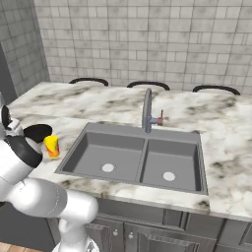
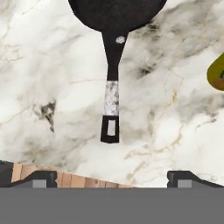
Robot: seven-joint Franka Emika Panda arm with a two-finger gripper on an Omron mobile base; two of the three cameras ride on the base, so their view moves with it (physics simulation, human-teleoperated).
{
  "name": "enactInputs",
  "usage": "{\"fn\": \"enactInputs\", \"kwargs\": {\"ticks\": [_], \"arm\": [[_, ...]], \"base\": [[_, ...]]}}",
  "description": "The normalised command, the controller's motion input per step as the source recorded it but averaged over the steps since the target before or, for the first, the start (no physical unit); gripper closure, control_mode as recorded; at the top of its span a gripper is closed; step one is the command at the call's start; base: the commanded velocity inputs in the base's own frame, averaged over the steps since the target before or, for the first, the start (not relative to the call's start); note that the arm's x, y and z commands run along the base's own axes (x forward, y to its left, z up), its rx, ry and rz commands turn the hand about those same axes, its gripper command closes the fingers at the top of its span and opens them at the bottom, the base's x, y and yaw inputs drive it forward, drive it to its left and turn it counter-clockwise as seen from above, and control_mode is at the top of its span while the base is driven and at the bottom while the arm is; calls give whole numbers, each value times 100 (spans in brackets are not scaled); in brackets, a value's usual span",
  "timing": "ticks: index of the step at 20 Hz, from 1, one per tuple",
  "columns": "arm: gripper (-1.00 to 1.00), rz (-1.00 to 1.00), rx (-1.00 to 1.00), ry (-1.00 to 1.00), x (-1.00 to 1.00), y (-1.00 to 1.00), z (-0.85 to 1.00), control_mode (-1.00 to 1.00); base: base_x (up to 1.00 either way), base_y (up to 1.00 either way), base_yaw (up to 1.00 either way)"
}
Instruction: Place the pan in the left basin and the cup in the right basin of the sink.
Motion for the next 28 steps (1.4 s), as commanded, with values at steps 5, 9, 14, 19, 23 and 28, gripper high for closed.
{"fn": "enactInputs", "kwargs": {"ticks": [5,9,14,19,23,28], "arm": [[-100,0,2,0,19,0,-24,-100],[-100,0,0,0,19,0,-26,-100],[-100,0,0,1,16,2,-20,-100],[-100,0,0,2,10,9,-21,-100],[-100,0,0,1,12,10,-16,-100],[-100,0,0,1,17,10,-13,-100]], "base": [[0,0,0],[0,0,0],[0,0,0],[0,0,0],[0,0,0],[0,0,0]]}}
